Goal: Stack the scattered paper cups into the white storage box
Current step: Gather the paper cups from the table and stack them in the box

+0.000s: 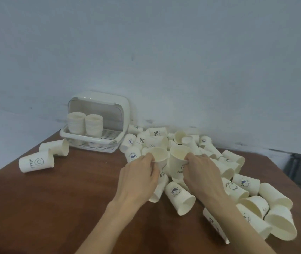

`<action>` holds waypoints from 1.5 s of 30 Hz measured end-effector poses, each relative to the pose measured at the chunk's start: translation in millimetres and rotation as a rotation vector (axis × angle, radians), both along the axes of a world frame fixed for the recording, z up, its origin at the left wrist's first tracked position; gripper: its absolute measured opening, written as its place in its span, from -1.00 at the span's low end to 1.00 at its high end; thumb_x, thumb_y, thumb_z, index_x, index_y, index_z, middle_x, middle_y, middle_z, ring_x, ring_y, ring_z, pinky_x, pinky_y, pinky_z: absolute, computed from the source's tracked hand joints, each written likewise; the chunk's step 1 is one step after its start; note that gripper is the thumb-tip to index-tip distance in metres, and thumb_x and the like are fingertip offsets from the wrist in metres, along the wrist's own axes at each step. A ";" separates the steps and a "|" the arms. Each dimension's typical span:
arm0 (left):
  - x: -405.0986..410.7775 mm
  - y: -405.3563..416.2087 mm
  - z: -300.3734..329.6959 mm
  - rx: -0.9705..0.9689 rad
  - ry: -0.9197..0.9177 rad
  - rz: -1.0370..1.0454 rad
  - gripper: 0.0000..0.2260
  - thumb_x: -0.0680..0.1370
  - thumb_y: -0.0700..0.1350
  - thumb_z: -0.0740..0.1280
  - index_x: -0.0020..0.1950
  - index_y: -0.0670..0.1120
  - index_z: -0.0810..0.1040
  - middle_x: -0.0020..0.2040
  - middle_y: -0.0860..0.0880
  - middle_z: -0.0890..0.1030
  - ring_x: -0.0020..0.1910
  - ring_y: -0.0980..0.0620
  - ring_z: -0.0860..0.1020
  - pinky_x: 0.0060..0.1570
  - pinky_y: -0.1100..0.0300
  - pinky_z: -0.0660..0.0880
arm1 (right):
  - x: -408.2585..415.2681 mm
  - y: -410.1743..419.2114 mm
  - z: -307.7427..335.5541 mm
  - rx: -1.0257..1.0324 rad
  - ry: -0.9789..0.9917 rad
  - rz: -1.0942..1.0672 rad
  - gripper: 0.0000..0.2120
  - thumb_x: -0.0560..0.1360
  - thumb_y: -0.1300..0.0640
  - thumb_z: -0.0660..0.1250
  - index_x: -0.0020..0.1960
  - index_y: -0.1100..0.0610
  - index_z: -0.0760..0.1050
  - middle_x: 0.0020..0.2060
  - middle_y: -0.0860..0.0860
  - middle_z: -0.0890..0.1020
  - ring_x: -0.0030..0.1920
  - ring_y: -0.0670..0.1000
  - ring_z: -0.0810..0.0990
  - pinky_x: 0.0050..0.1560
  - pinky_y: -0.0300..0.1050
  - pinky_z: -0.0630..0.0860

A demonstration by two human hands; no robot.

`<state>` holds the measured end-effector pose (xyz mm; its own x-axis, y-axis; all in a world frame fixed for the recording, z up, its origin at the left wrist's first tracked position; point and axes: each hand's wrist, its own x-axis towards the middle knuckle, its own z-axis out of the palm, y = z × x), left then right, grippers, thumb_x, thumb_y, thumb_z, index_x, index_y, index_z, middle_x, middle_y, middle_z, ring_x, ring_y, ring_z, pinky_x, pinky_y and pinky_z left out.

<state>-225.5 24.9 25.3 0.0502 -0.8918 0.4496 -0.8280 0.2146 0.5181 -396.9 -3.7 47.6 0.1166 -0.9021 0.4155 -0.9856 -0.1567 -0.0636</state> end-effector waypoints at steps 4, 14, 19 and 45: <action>30.1 -0.3 -3.0 0.013 0.008 0.021 -0.85 0.60 0.02 0.13 -0.06 0.02 0.44 -0.18 0.09 0.56 -0.14 -0.04 0.55 -0.16 0.02 0.48 | 27.0 -0.4 -2.2 0.005 -0.021 0.019 -0.86 0.51 0.19 0.13 -0.02 0.12 0.44 -0.19 0.02 0.56 -0.07 0.07 0.43 -0.19 -0.04 0.38; 101.7 -5.2 -9.4 -0.006 0.040 0.032 -0.85 0.59 0.02 0.16 -0.08 0.01 0.45 -0.15 0.08 0.59 -0.13 -0.05 0.56 -0.16 -0.02 0.50 | 93.1 -5.9 -2.3 -0.012 -0.083 0.049 -0.90 0.51 0.17 0.15 -0.05 0.12 0.43 -0.22 0.00 0.56 -0.03 0.06 0.43 -0.20 -0.04 0.37; 134.1 -11.5 -11.0 -0.003 0.030 0.039 -0.86 0.59 0.02 0.16 -0.07 0.02 0.45 -0.15 0.08 0.59 -0.13 -0.04 0.56 -0.15 -0.02 0.50 | 125.2 -9.2 -0.2 -0.025 -0.105 0.053 -0.89 0.51 0.18 0.16 -0.03 0.12 0.45 -0.27 -0.01 0.45 -0.04 0.08 0.44 -0.17 -0.02 0.42; 246.6 -29.1 -14.4 0.025 0.082 0.148 -0.88 0.59 0.00 0.18 -0.08 0.01 0.44 -0.18 0.09 0.59 -0.17 0.00 0.56 -0.19 -0.02 0.50 | 252.2 -59.8 4.9 0.004 -0.067 0.162 -0.81 0.52 0.16 0.16 0.06 0.15 0.49 -0.11 0.10 0.59 0.03 0.15 0.48 -0.11 0.00 0.41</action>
<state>21.1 -4.2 10.9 0.2171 -0.8828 0.4166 -0.8043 0.0801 0.5888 -144.6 -63.6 52.5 0.2328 -0.8754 0.4236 -0.9410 -0.3127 -0.1291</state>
